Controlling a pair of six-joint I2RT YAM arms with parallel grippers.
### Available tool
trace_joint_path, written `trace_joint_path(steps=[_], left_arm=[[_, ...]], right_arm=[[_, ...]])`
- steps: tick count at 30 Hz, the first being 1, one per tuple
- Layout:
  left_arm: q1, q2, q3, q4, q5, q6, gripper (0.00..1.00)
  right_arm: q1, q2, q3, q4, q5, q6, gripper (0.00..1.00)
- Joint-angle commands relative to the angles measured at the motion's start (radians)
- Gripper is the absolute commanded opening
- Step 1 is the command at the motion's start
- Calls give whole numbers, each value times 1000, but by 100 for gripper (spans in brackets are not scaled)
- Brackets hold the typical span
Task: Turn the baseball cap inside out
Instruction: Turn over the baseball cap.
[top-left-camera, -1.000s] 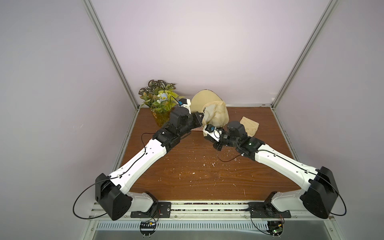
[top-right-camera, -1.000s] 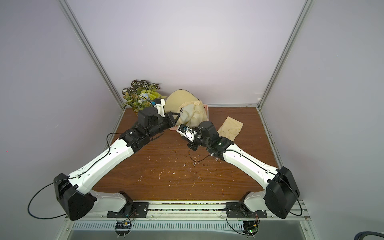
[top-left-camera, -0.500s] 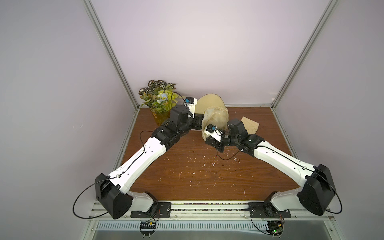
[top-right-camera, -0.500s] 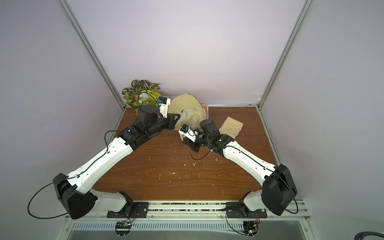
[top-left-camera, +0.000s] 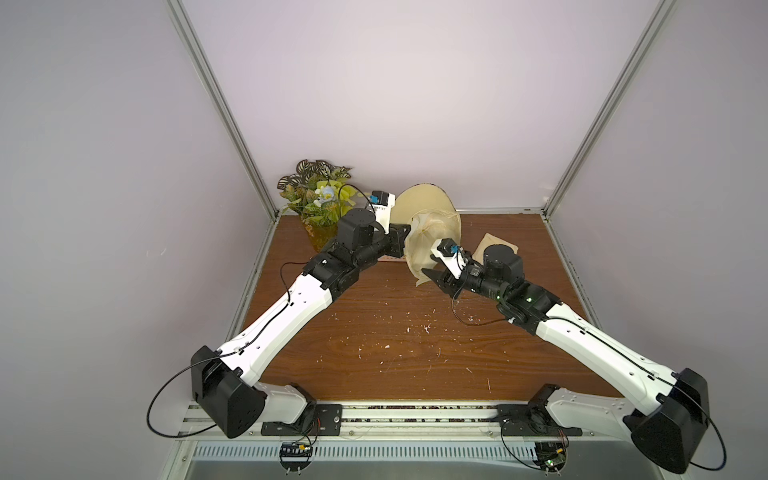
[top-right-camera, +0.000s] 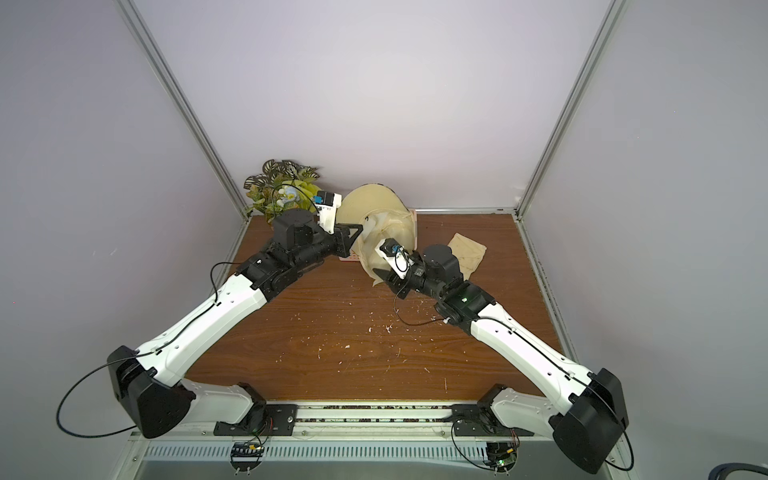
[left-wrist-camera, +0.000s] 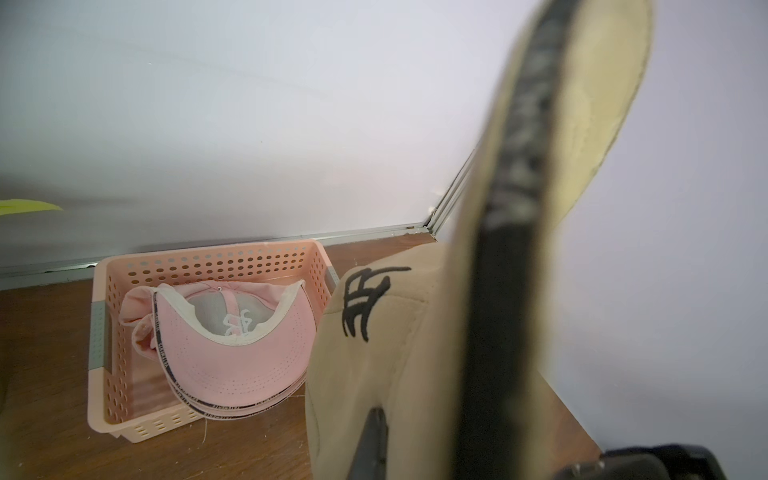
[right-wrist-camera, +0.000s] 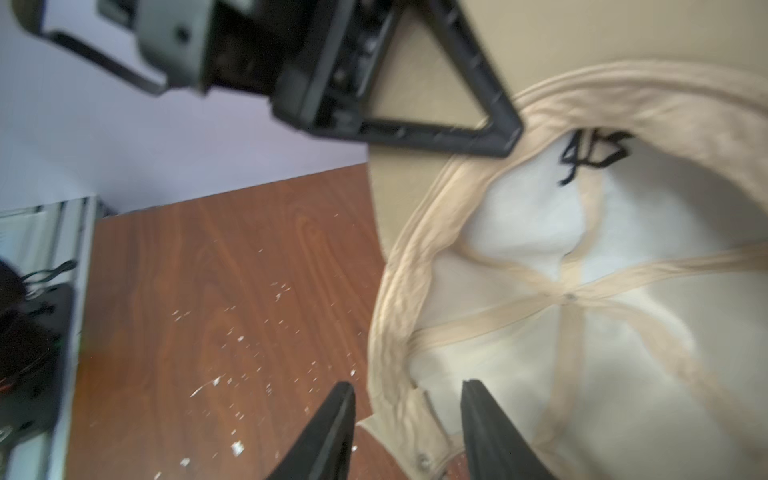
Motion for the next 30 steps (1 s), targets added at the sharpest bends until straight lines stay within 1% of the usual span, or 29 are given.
trace_joint_path(steps=[1,3,6,8,10,11,13,15,16,18,20,21,23,25,30], left_arm=[[9,-12,-3,39,65,8,0],[8,-18,-4,46,94,-2,0],[6,-26,-3,52,135,-14,0],[6,-33,-1,34,106,-16,0],[6,-41,0,13,49,-16,0],[6,-45,-1,4,25,-17,0],[6,-48,1,-2,15,-15,0],[5,-48,-3,-7,0,-8,0],[2,-45,-4,-12,-10,0,0],[-1,-33,1,-36,-41,15,0],[-9,-20,4,-47,-43,27,0],[-15,-17,6,-47,-43,30,0],[-34,-8,9,-45,-36,42,0],[-53,2,22,-47,-19,49,0],[-75,17,39,-26,99,30,0]], right_arm=[[7,36,6,139,206,62,47],[14,83,27,145,291,55,49],[39,160,53,153,486,50,53],[51,205,64,140,647,57,55],[52,241,73,98,754,80,57],[52,259,74,75,797,90,58],[53,282,73,36,845,101,59],[52,280,71,11,838,108,60],[51,264,65,16,812,108,60],[51,211,48,55,711,86,61],[51,142,9,140,546,63,61],[51,114,-10,181,483,54,61],[51,78,-37,266,401,55,61],[51,81,-24,293,380,64,59],[51,133,11,360,396,83,49]])
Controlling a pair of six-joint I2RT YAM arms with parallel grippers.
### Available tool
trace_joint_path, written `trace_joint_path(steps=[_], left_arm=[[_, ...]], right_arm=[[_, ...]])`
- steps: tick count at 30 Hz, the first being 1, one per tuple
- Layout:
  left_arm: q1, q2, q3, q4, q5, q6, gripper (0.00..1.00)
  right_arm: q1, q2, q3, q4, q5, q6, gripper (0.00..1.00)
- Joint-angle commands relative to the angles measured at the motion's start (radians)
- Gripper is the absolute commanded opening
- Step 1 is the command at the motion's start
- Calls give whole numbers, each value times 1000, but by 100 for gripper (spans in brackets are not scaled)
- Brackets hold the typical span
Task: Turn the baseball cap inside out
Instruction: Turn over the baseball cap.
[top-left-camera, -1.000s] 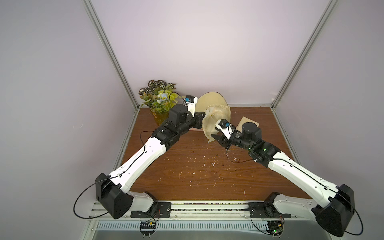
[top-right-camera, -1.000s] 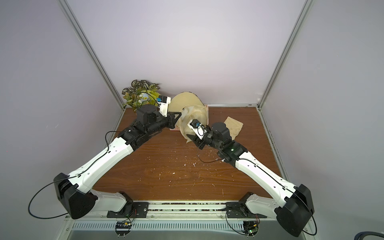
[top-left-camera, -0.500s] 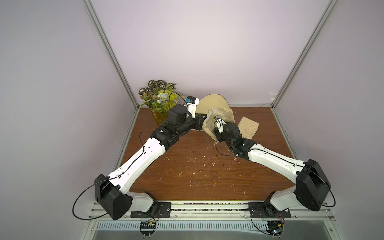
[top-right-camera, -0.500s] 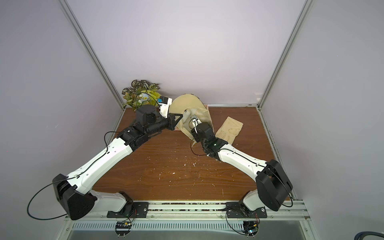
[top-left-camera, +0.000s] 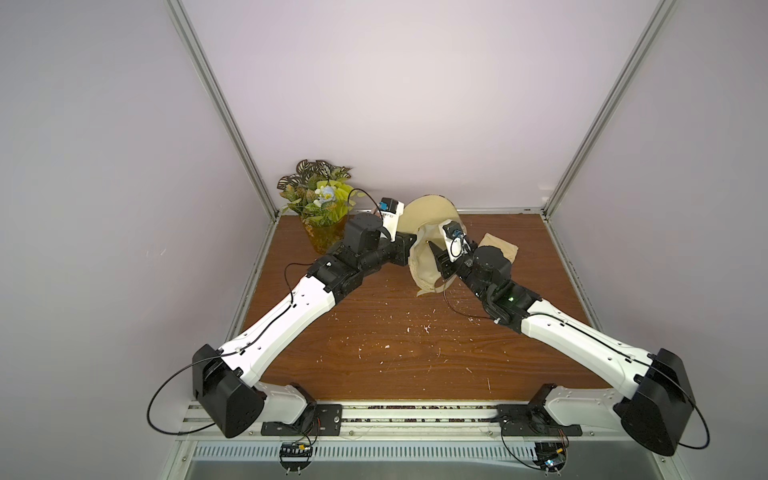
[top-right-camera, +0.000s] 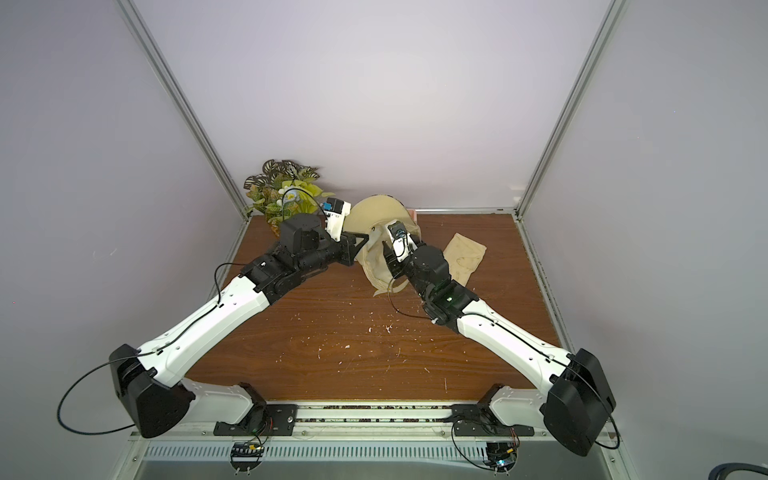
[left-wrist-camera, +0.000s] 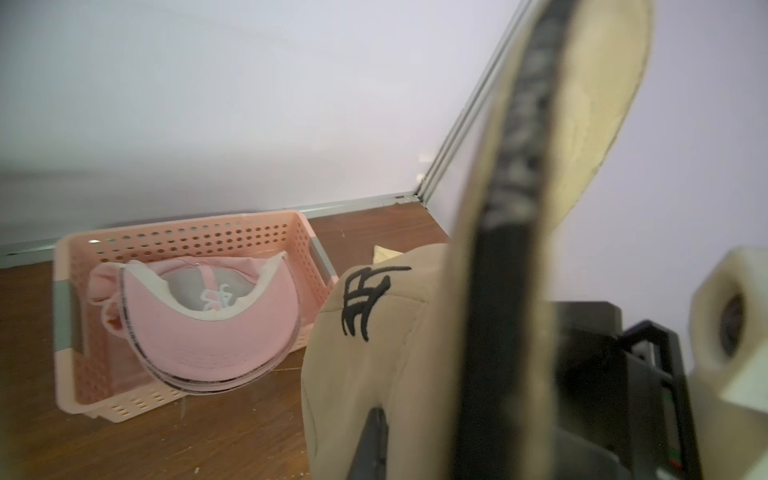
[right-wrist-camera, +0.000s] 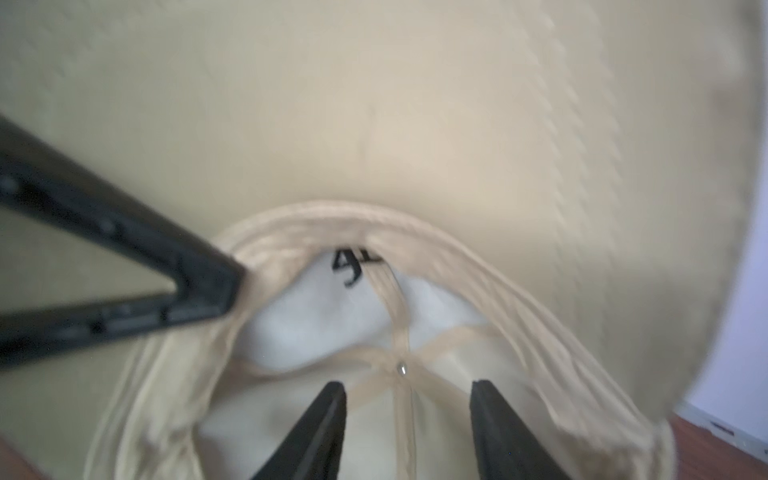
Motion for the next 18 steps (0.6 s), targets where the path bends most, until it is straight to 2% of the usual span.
trace_joint_path(steps=[1,8,14,18], left_arm=[[-18,7,42,36,92,-3,0],[-17,-16,25,85,160,-69,0],[-17,-19,25,96,164,-103,0],[-17,-18,25,70,133,-98,0]], right_arm=[[-1,40,36,106,-45,14,47],[-1,121,91,47,-62,45,44],[0,160,123,-44,-170,42,56],[-1,130,89,23,-52,54,57]])
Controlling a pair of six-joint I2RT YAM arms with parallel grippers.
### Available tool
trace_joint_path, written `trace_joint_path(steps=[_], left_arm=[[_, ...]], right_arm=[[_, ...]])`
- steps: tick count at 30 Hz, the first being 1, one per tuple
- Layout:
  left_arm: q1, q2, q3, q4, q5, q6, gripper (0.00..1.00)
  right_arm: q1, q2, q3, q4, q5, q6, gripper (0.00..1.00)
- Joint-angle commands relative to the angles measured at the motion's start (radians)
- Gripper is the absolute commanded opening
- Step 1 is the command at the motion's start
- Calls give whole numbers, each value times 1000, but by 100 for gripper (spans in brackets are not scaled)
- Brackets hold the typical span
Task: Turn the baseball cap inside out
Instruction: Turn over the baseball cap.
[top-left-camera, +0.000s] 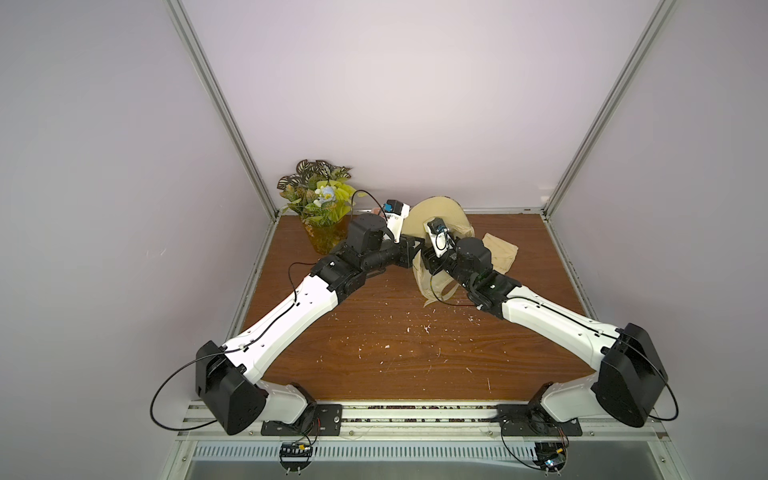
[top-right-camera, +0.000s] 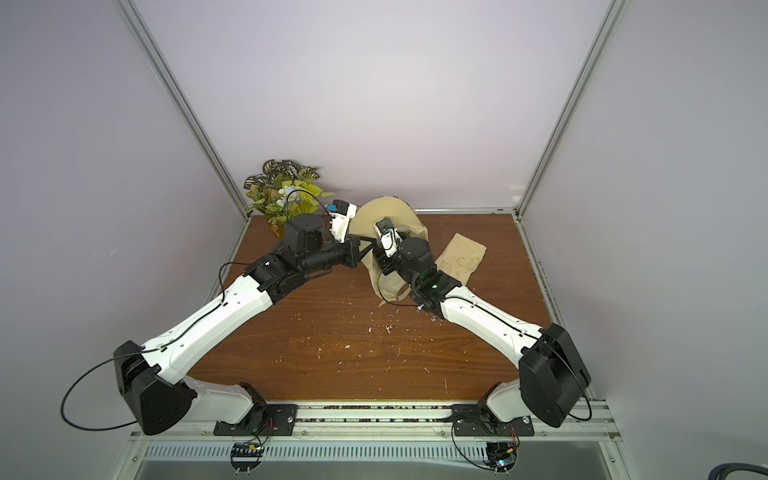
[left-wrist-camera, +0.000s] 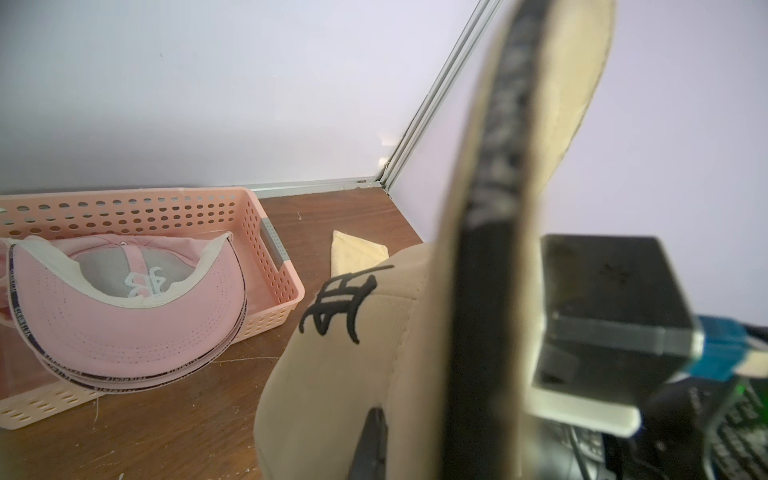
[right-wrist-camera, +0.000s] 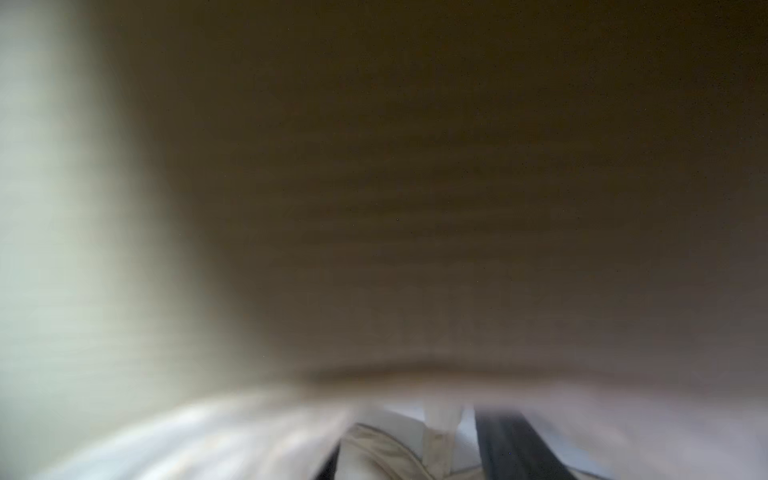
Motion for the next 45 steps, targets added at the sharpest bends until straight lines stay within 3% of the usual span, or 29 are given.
trace_joint_path(steps=[1,5,8,11,15,19,22,31,41,45], left_arm=[[-11,-27,24,43,33,-9,0],[-11,-33,15,28,18,-2,0],[-12,-35,15,13,-11,4,0],[-12,-39,18,14,-14,3,0],[-11,-41,20,15,-27,0,0],[-10,-42,20,16,-44,-1,0],[-11,-40,18,25,-40,-6,0],[-11,-36,13,63,26,-12,0],[-12,-36,9,55,9,-10,0],[-11,-35,9,61,39,-8,0]], right_arm=[[9,-42,-18,90,80,27,57],[9,-104,-104,232,339,69,55],[7,-104,-113,195,541,98,55],[6,-75,-104,113,661,123,57],[5,-42,-107,1,699,168,58],[7,-31,-123,-85,690,212,58],[8,-34,-129,-131,606,188,57],[9,-57,-132,-145,85,-26,56],[5,-165,-125,-1,30,-15,59],[6,-145,-85,25,56,9,59]])
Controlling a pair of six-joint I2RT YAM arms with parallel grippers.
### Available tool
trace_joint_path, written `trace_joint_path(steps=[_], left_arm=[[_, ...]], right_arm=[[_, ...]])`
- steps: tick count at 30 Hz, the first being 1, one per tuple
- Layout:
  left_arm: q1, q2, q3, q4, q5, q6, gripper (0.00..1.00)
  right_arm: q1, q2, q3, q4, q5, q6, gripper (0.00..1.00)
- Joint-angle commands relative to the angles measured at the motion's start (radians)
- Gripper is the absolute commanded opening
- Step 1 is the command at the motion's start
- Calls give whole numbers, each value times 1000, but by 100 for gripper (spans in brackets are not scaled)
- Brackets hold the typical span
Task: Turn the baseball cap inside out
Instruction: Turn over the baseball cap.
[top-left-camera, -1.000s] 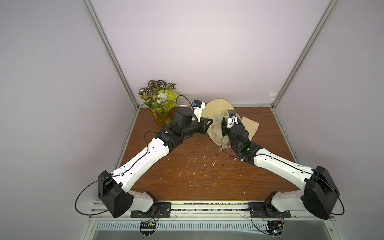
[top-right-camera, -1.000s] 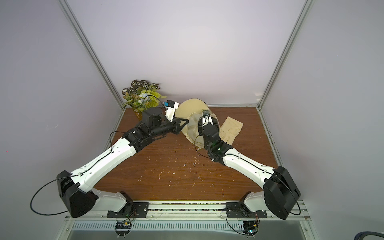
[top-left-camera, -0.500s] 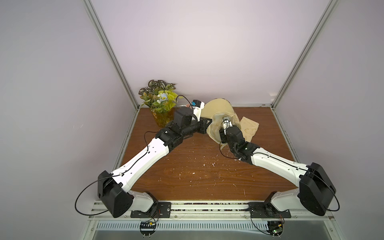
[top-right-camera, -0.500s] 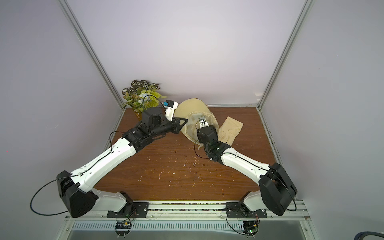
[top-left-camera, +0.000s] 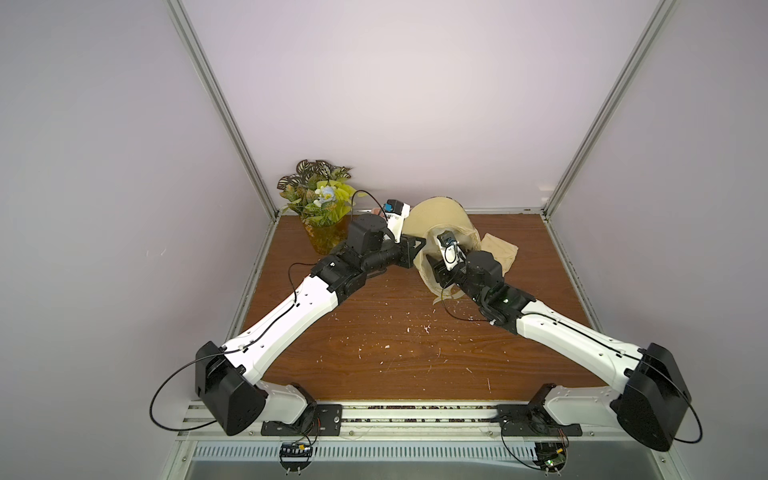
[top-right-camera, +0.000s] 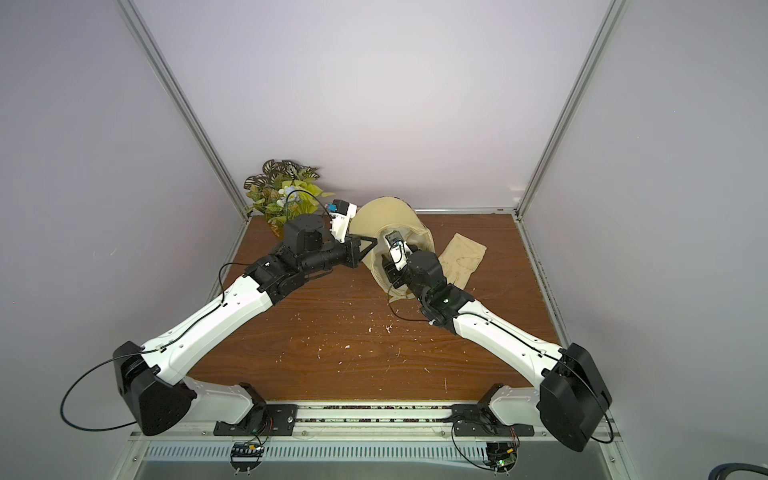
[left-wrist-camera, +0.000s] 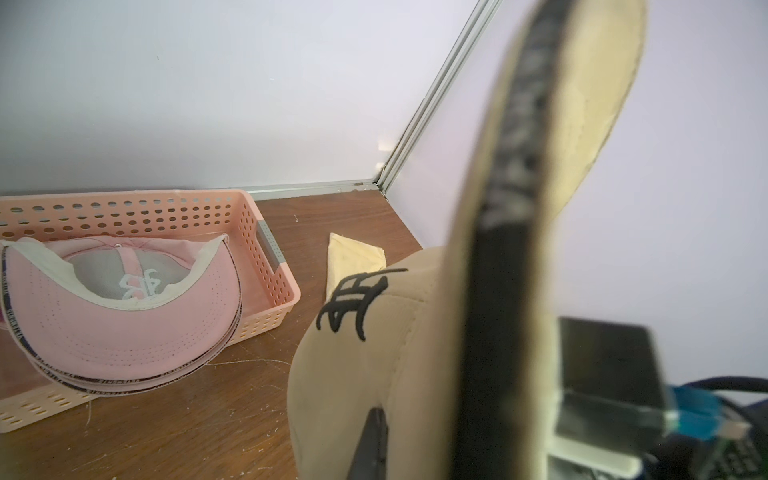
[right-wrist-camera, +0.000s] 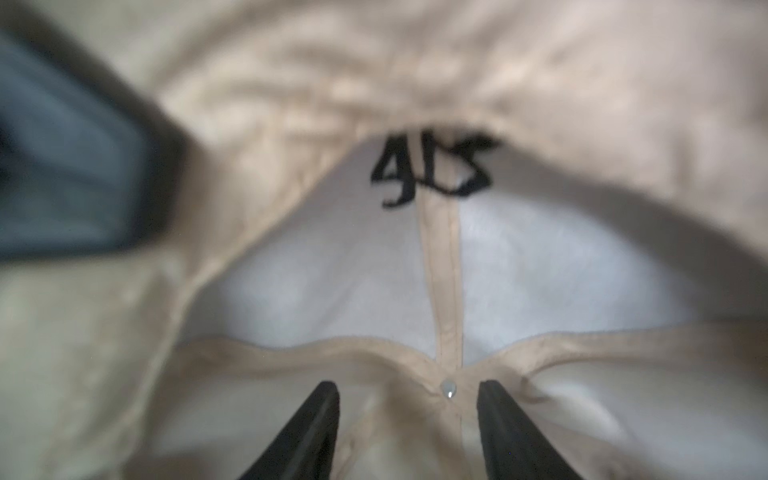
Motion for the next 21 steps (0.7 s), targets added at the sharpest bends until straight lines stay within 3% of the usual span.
trace_joint_path(steps=[1,10,16,21], left_arm=[[-9,-32,9,52,36,1,0],[-8,-44,23,35,35,7,0],[-7,-49,31,20,11,22,0],[-7,-46,32,8,-5,39,0]], right_arm=[[-4,21,52,72,17,24,58],[-4,162,108,-38,241,44,59],[-8,165,39,-93,351,72,61],[-15,137,34,-106,340,90,63]])
